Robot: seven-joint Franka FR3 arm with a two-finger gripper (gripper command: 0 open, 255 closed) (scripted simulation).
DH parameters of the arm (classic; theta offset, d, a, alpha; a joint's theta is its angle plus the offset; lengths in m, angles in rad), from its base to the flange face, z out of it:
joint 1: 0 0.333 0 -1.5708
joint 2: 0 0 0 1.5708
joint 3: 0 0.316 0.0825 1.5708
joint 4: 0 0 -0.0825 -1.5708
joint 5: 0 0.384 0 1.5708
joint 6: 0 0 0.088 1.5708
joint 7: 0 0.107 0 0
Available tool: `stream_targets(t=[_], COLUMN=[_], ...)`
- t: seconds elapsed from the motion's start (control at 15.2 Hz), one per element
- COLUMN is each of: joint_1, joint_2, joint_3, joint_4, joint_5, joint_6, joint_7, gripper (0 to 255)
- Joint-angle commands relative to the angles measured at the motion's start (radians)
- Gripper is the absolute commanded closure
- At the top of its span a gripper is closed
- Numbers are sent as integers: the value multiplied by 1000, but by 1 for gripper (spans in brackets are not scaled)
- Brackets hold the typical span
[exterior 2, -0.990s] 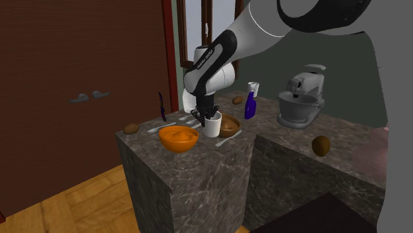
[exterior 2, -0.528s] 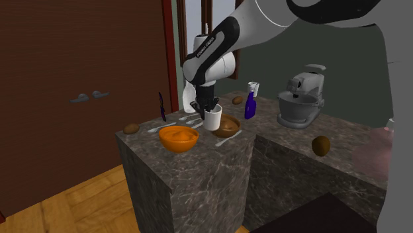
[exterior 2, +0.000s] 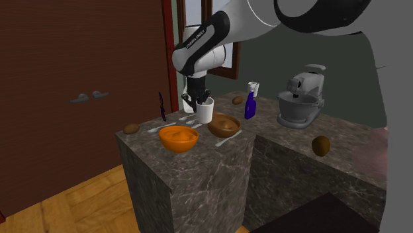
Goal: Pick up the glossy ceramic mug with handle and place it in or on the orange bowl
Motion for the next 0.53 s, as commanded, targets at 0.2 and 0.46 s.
stream_targets(t=[0.2,0.46], joint_1=[66,111], joint_2=[153,303], joint_3=[8,8], joint_4=[280,539], joint_5=[-14,-20], joint_6=[-133,-245], joint_7=[58,82], gripper=[255,255])
